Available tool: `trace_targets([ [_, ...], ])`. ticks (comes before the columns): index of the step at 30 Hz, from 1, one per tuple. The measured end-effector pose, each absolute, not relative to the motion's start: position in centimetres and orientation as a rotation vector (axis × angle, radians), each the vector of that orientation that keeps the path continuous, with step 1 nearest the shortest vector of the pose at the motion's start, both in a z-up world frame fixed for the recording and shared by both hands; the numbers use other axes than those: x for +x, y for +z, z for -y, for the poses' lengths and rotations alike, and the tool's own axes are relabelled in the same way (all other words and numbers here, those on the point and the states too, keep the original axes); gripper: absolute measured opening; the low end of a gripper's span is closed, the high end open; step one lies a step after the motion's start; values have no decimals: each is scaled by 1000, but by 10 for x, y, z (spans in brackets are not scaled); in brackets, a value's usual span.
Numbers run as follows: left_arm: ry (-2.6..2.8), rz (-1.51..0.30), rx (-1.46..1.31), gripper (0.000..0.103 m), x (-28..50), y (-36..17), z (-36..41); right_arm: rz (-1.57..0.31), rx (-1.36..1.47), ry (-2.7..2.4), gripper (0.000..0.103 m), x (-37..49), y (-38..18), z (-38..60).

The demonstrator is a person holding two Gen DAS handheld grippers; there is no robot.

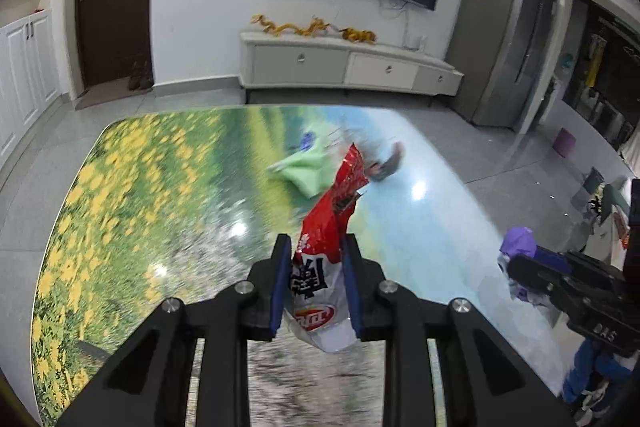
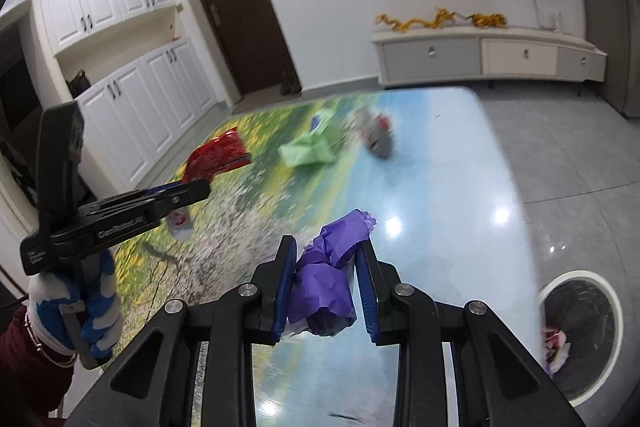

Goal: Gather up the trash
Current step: 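Carry both held items over the trash bin and open both tools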

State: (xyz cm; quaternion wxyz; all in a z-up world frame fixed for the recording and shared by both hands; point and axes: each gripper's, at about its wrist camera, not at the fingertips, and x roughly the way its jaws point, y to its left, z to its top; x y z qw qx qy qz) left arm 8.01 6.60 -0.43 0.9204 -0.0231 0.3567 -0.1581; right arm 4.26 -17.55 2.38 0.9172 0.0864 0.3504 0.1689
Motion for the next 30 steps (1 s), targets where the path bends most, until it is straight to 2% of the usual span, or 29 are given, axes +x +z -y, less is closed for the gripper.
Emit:
trace_targets([
  [6, -453, -715, 14, 24, 75, 19, 5, -664, 210, 238, 30, 30, 38, 234],
  [11, -577, -762, 53, 24, 82, 18, 85, -642, 251, 110, 30, 19, 37, 301],
  [22, -737, -980, 172, 24, 102, -42, 262, -724, 364, -116, 30, 12, -18, 431],
  [30, -768, -1113, 204, 25, 116, -87, 322, -830, 466, -183, 31, 29, -82, 482],
])
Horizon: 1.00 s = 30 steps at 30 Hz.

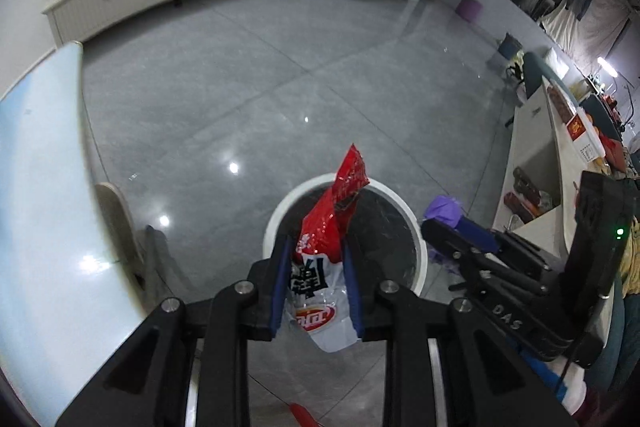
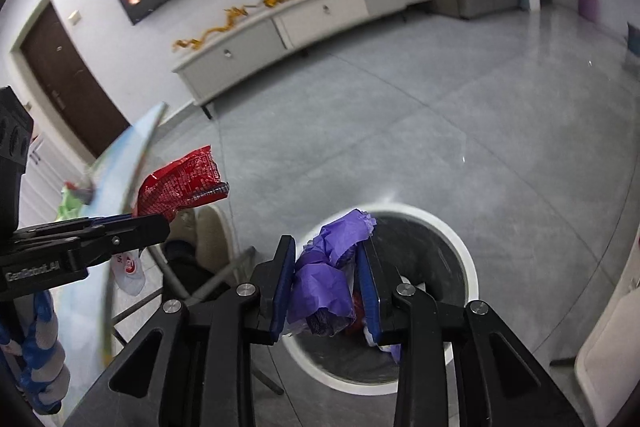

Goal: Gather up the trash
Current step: 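Carry both held items over the trash bin and open both tools, then move both open tools back toward the last items on the table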

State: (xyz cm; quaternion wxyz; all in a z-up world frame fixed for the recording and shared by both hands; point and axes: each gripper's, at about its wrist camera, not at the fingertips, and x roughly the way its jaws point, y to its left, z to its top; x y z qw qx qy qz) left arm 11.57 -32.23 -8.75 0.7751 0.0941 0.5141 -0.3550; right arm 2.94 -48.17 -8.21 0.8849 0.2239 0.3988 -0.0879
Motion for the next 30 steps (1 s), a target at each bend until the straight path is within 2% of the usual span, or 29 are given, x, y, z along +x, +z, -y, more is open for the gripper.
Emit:
trace_targets([
  [4, -794, -1155, 198, 25, 121, -101, 342, -861, 494, -209, 32, 41, -103, 497],
  [7, -826, -1181, 185, 26, 124, -107, 356, -881, 509, -230, 38, 43, -116, 505],
  [9, -841, -1191, 176, 39, 126, -110, 361, -891, 518, -246, 42, 40, -123, 513],
  [10, -843, -1189, 172, 53, 126, -110, 363, -894, 521, -251, 46, 37, -126, 512],
  [11, -842, -1183, 169, 56, 125, -110, 367, -896, 525, -257, 48, 32, -129, 514],
  [19, -789, -1069, 207, 56, 114, -93, 357, -900, 538, -289, 49, 26, -131, 519],
  [30, -650, -851, 204, 56, 98, -49, 301, -840, 487, -257, 49, 18, -98, 498],
])
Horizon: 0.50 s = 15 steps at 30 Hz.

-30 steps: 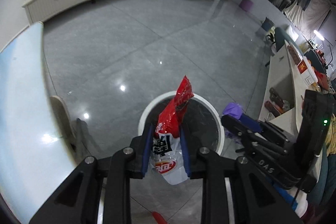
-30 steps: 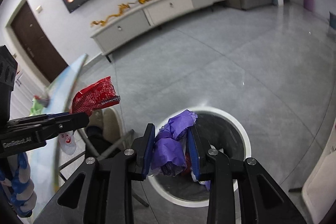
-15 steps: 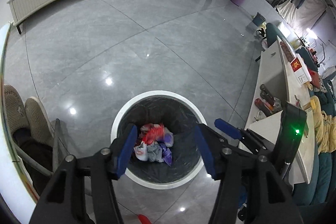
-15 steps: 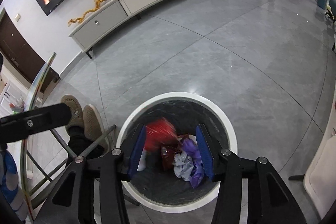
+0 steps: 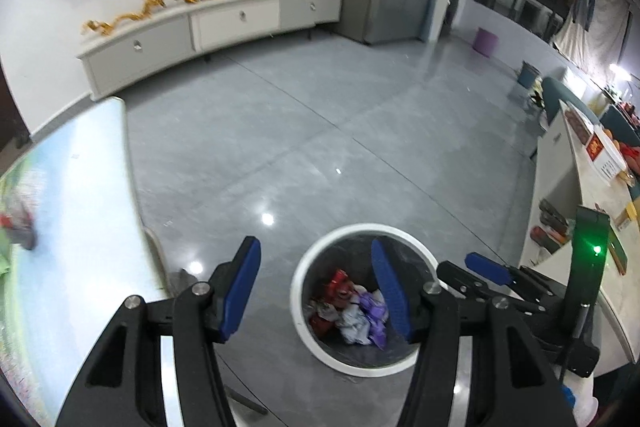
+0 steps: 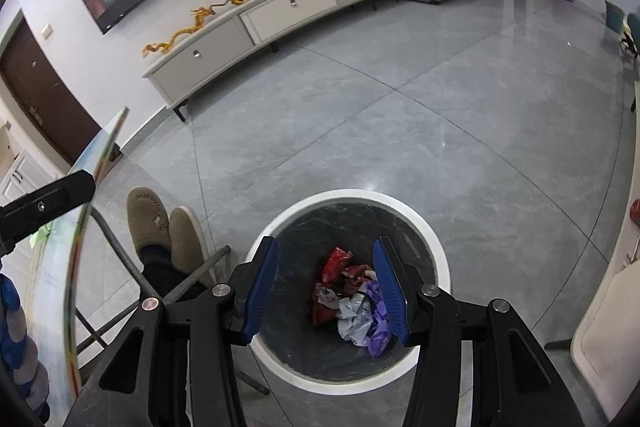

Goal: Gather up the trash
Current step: 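Move both open tools back toward the last items on the table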

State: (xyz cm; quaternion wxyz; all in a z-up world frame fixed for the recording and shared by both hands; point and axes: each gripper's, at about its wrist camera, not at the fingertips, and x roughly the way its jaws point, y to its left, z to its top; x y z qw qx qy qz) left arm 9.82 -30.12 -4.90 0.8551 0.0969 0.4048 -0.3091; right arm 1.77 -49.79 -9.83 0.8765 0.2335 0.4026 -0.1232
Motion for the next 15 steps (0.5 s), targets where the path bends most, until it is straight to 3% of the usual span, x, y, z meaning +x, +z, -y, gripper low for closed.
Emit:
trace_targets([
  [15, -454, -676, 129, 61, 84, -5, 197, -729, 340, -153, 49, 27, -22, 423],
])
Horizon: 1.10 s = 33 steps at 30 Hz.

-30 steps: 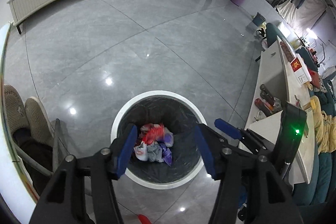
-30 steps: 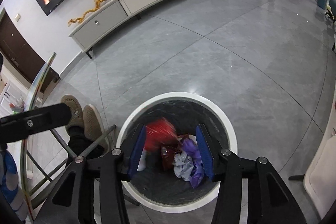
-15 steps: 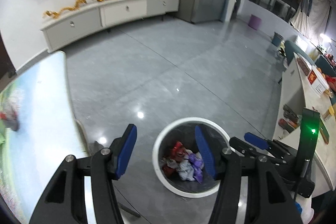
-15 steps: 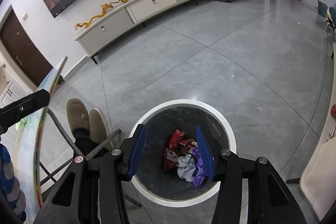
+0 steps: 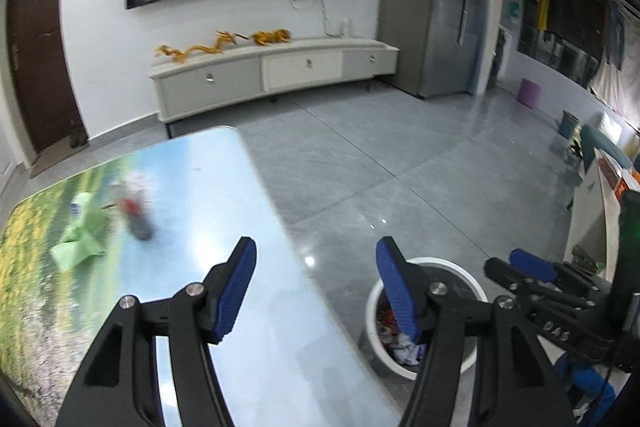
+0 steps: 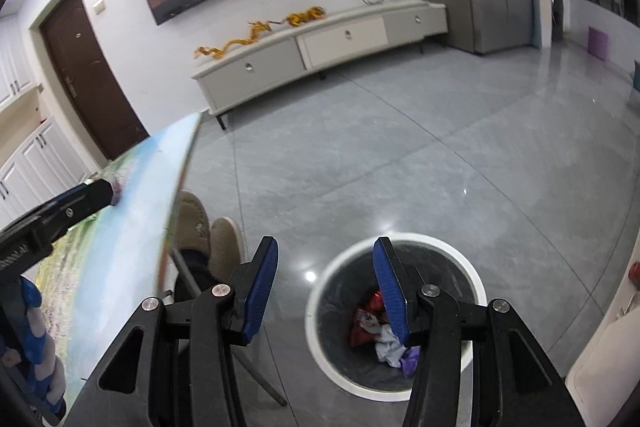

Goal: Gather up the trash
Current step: 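Move both open tools back toward the last items on the table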

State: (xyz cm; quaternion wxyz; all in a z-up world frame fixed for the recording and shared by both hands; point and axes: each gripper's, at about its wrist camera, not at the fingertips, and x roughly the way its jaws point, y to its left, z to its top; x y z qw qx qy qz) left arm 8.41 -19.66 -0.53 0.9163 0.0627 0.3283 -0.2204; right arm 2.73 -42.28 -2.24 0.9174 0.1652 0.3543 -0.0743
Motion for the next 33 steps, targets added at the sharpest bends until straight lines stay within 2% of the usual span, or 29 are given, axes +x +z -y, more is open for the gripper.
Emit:
trace_targets([
  [12, -322, -587, 53, 64, 71, 19, 101, -666, 237, -55, 51, 34, 25, 349],
  [16, -295, -570, 25, 70, 66, 23, 77, -653, 207, -25, 51, 36, 37, 327],
  [20, -271, -555, -6, 71, 61, 27, 50, -639, 178, 1, 52, 37, 48, 306],
  [30, -136, -556, -65, 71, 66, 17, -50, -620, 95, 80, 52, 48, 69, 251],
  [33, -89, -569, -71, 71, 73, 11, -79, -618, 80, 102, 57, 56, 70, 235],
])
